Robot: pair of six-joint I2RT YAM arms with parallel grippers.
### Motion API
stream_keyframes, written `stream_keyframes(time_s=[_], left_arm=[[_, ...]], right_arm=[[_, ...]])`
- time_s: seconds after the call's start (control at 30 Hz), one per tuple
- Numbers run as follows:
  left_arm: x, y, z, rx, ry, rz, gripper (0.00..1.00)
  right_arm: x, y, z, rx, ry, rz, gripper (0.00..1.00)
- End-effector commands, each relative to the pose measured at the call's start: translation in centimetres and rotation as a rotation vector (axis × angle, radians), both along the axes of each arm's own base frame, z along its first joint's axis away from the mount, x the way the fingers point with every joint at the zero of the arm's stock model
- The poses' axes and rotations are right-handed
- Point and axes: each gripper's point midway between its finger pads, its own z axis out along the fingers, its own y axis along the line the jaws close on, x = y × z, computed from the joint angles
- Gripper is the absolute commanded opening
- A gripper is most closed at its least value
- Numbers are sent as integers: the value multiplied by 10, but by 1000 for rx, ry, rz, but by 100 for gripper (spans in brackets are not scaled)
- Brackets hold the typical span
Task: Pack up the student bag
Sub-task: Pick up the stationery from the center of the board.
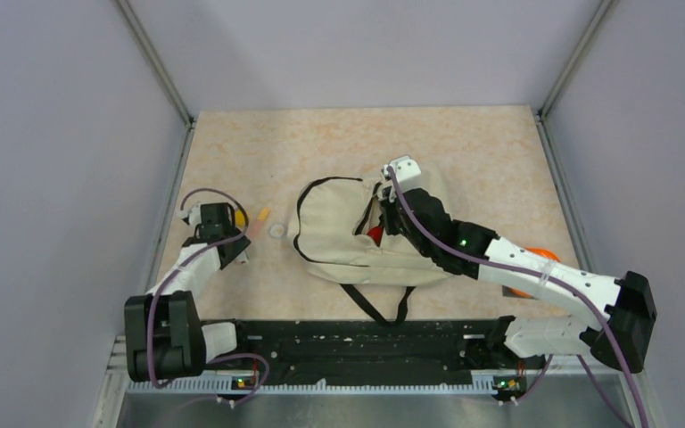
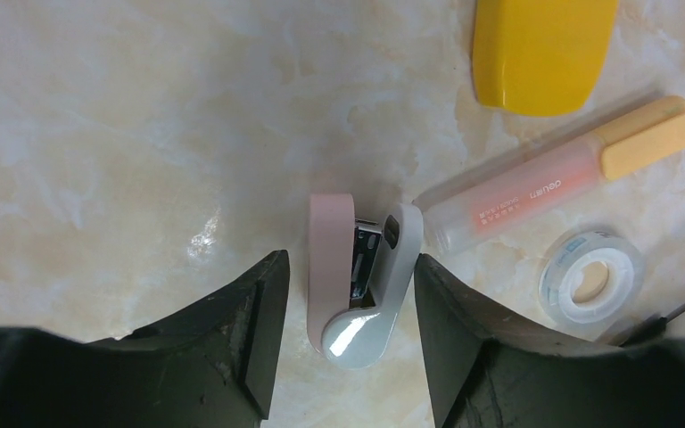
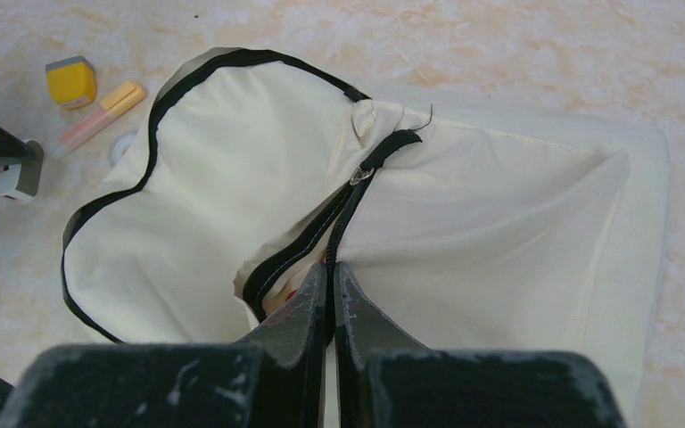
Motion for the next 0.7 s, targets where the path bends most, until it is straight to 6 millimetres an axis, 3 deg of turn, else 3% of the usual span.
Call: stream_keyframes(time_s=[0.0,0.47,0.67], left_arm=[[11,0,7,-5,-14,-20,59],[11,-5,6,-28,-15,-32,49],[7,-2,26,4,-38,-46,47]], right_arm=[[4,4,25,83,-56,-9,0],[3,1,26,89,-60,-12,0],[2,1,26,91,-60,-10,0]])
